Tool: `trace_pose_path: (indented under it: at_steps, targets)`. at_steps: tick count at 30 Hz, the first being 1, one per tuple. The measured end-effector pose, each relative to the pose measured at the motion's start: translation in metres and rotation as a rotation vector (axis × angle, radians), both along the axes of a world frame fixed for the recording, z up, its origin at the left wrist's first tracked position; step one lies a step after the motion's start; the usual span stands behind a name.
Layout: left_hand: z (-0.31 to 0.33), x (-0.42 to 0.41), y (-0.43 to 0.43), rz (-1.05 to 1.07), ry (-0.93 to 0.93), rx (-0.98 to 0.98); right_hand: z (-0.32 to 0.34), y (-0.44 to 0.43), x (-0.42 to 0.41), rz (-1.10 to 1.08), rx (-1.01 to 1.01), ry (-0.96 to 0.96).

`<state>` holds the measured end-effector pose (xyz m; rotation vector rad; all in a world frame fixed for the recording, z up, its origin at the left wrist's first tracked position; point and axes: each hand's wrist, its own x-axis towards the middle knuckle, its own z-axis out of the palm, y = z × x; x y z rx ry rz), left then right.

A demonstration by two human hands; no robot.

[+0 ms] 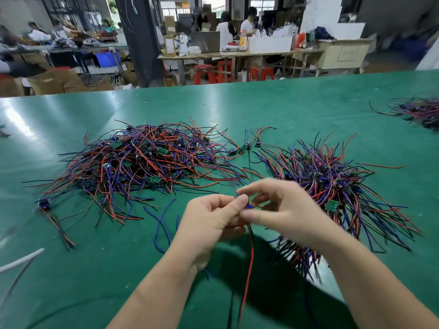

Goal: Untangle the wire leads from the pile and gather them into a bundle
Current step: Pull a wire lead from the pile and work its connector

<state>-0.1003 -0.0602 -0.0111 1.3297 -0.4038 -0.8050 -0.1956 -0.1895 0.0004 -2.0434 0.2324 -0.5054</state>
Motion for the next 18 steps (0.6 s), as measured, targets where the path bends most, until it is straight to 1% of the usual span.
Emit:
trace_pose_path:
  at_steps: [1,2,4,5,6,8,9,10,12,13,15,16,18]
  targets:
    - [0.000,0.000,0.001,-0.009,-0.032,0.010,-0.003,0.005,0.002,0.015,-0.051,0.027]
    - [0.001,0.000,0.002,-0.020,-0.063,0.022,-0.004,0.008,0.003,-0.001,-0.063,0.013]
    - [0.004,0.002,0.003,-0.023,-0.132,0.030,-0.002,0.009,0.003,-0.055,-0.040,-0.057]
    - [0.005,0.005,0.005,0.009,-0.218,0.046,0.000,0.007,0.003,-0.106,-0.028,-0.091]
    - [0.004,0.011,0.008,0.067,-0.379,0.099,0.002,0.004,0.001,-0.176,-0.011,-0.122]
    - [0.003,0.030,0.017,0.285,-0.837,0.308,0.007,-0.007,-0.003,-0.381,0.022,-0.208]
    - [0.004,0.040,0.024,0.408,-0.996,0.390,0.011,-0.014,-0.007,-0.521,0.006,-0.248]
    - [0.004,0.051,0.031,0.481,-1.058,0.466,0.014,-0.023,-0.011,-0.671,-0.035,-0.266]
    - [-0.003,0.073,0.042,0.531,-1.002,0.699,0.020,-0.039,-0.019,-0.904,-0.137,-0.198]
    - [-0.009,0.083,0.046,0.523,-0.954,0.852,0.021,-0.044,-0.022,-0.962,-0.169,-0.127]
    - [-0.017,0.094,0.052,0.445,-0.876,1.118,0.021,-0.047,-0.023,-0.986,-0.189,0.001]
    - [-0.021,0.097,0.054,0.406,-0.842,1.190,0.020,-0.046,-0.021,-0.970,-0.192,0.025]
    - [-0.026,0.100,0.056,0.394,-0.825,1.203,0.018,-0.039,-0.018,-0.904,-0.191,0.000]
